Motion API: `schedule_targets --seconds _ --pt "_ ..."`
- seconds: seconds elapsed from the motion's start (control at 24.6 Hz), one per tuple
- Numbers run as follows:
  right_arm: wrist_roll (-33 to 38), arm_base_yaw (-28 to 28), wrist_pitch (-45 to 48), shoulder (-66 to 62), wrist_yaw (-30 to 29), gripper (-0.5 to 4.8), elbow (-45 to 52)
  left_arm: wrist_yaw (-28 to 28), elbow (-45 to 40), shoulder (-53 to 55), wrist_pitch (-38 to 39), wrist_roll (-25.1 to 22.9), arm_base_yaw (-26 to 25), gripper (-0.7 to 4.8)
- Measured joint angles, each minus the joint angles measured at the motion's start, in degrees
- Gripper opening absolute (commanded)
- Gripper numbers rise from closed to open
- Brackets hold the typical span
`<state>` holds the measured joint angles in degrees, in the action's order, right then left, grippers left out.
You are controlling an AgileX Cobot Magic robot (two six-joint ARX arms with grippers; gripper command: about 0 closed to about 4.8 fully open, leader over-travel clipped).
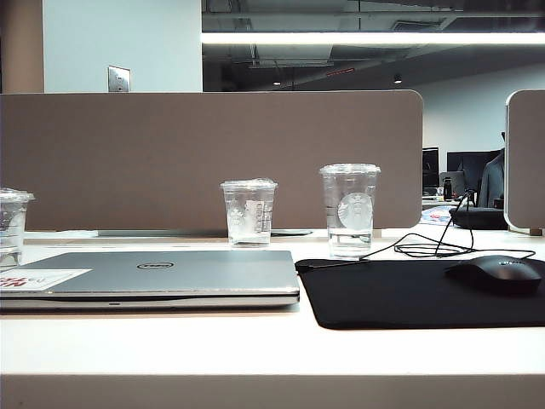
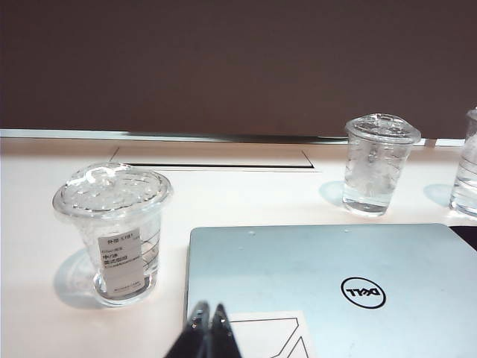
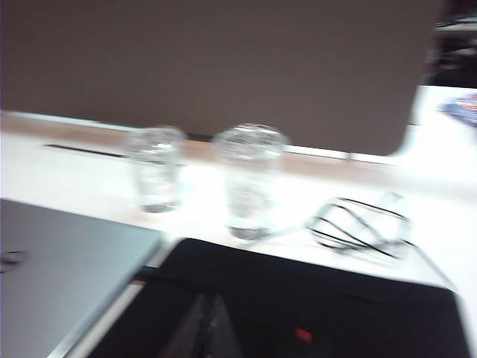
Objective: Pick up the coffee cup on the left and place it on the left side of the laptop.
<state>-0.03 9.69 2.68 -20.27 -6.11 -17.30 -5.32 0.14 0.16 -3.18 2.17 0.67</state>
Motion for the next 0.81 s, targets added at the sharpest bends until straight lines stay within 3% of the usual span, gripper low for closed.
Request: schedule_targets --seconds 0.08,0.24,0.45,0.81 --pt "0.0 -4.8 0.0 6.3 2.4 -0.02 4.7 0.0 0.0 0.0 0.0 0.0 0.0 -0.05" --pt "0.0 -5.2 0.1 13.6 9.6 -0.02 9.4 0.0 0.0 0.0 0.0 0.0 0.0 -0.05" --pt "0.0 -6.1 0.4 17.9 8.5 -0.02 12.6 0.0 0.0 0.0 0.0 0.0 0.0 -0.05" --pt "0.0 -13.7 0.9 20.2 5.6 -0.02 16.5 0.0 0.0 0.0 0.1 0.0 0.0 -0.05"
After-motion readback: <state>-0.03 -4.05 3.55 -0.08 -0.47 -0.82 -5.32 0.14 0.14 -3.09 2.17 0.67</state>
